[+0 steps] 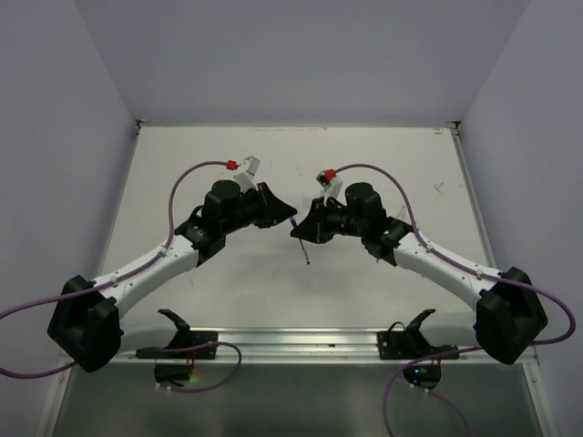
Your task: Open the pen caps
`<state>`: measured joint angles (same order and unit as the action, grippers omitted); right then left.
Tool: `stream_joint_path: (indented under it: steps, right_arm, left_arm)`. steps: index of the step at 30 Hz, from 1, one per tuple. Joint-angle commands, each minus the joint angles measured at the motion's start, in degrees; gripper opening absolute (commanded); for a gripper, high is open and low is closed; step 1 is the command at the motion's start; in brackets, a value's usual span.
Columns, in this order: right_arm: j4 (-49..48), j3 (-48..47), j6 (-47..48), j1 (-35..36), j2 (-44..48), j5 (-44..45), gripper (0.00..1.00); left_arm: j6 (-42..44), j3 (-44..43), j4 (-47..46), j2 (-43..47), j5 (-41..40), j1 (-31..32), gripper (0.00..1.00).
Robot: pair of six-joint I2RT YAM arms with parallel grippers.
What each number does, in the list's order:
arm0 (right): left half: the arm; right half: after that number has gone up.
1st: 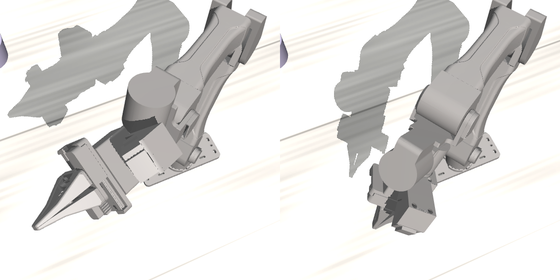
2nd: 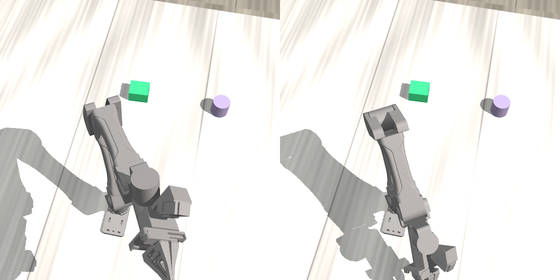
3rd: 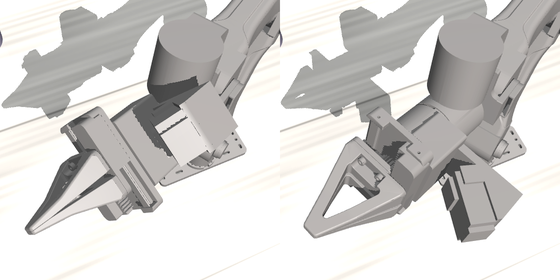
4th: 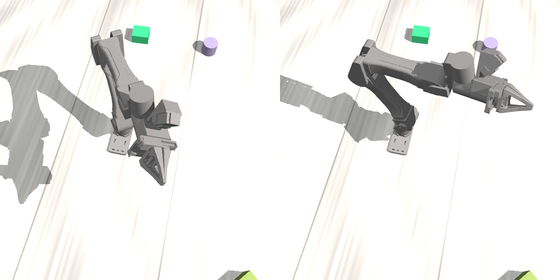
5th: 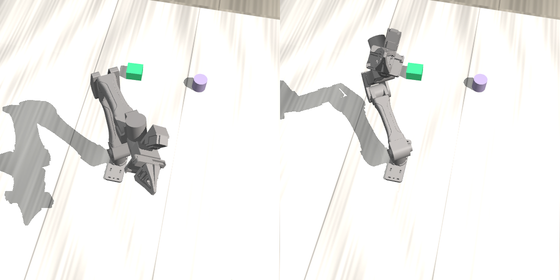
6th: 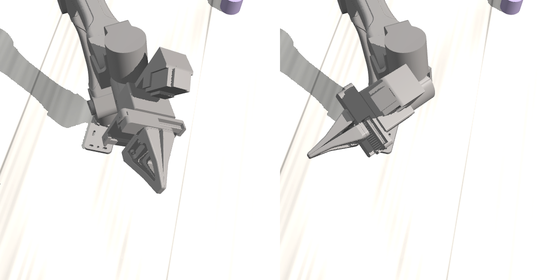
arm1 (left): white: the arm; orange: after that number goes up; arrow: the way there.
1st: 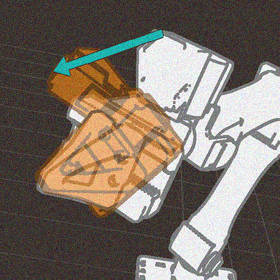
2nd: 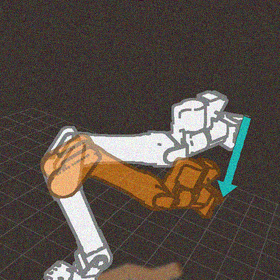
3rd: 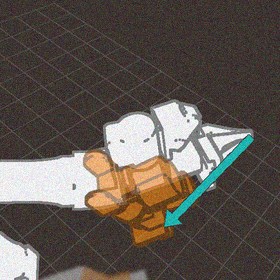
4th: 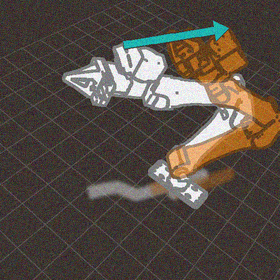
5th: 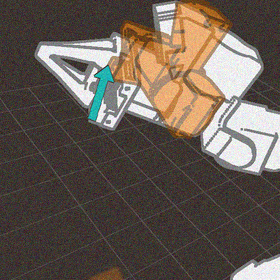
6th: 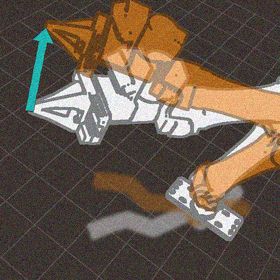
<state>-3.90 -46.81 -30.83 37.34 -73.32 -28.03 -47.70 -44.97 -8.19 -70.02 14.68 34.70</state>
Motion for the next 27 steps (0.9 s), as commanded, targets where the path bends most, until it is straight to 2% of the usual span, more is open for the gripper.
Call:
stream_joint_path:
  steps: [1, 9, 15, 18, 20, 25, 27]
  right_arm:
    - [11.81, -0.92, 4.1, 1.67, 0.28, 12.97, 0.0]
    - [16.11, -1.45, 5.78, 4.67, -2.0, 19.77, 0.0]
    - [14.19, 1.27, 4.73, 5.9, -2.18, 20.99, 0.0]
    - [18.46, 0.93, 2.54, 5.64, -1.13, 27.82, 0.0]
    - [23.21, -0.3, 2.27, 4.06, -1.65, 34.69, 0.0]
    - [28.15, -2.85, 1.82, -6.29, -5.42, 33.92, 0.0]
    - [29.65, -3.9, 2.52, -7.89, -6.74, 36.37, 0.0]
  left_arm:
    - [-2.48, -3.19, 6.25, -0.73, -14.41, -1.74, 0.0]
    - [-3.8, -8.46, 8.1, -4.95, -24.51, -1.56, 0.0]
    - [-2.22, -14.96, 11.35, -11.01, -25.49, -2.61, 0.0]
    - [0.59, -16.9, 10.99, -12.59, -24.78, -3.76, 0.0]
    - [3.04, -17.08, 12.67, -14.0, -24.09, -3.67, 0.0]
    - [6.57, -9.72, 6.81, -15.41, -18.91, -3.67, 0.0]
    - [7.18, -7.69, 4.15, -16.55, -15.67, -3.59, 0.0]
